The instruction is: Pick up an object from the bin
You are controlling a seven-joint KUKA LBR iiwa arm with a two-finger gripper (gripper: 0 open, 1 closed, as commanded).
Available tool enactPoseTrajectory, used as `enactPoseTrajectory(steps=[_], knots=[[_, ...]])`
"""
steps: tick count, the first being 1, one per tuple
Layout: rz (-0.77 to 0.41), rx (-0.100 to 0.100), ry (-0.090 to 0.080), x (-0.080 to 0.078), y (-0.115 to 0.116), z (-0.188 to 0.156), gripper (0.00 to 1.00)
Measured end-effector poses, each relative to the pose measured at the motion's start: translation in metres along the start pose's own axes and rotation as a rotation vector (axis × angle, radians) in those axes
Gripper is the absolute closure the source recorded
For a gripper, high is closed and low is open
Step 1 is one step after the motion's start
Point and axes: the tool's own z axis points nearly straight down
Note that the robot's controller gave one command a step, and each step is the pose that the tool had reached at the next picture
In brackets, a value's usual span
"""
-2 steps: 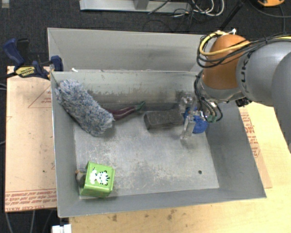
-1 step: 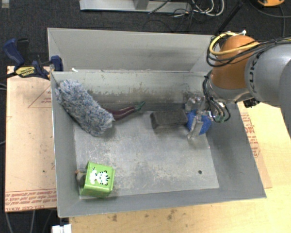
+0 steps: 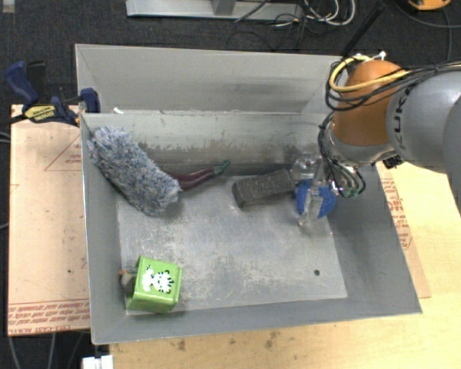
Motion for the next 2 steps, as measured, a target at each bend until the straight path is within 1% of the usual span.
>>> enactPoseTrajectory(steps=[1,2], knots=[[-0.238,-0.008,0.000,0.004,0.016,0.000,0.00],[-0.174,-0.005,-0.002,-0.001,-0.010,0.002,0.00]])
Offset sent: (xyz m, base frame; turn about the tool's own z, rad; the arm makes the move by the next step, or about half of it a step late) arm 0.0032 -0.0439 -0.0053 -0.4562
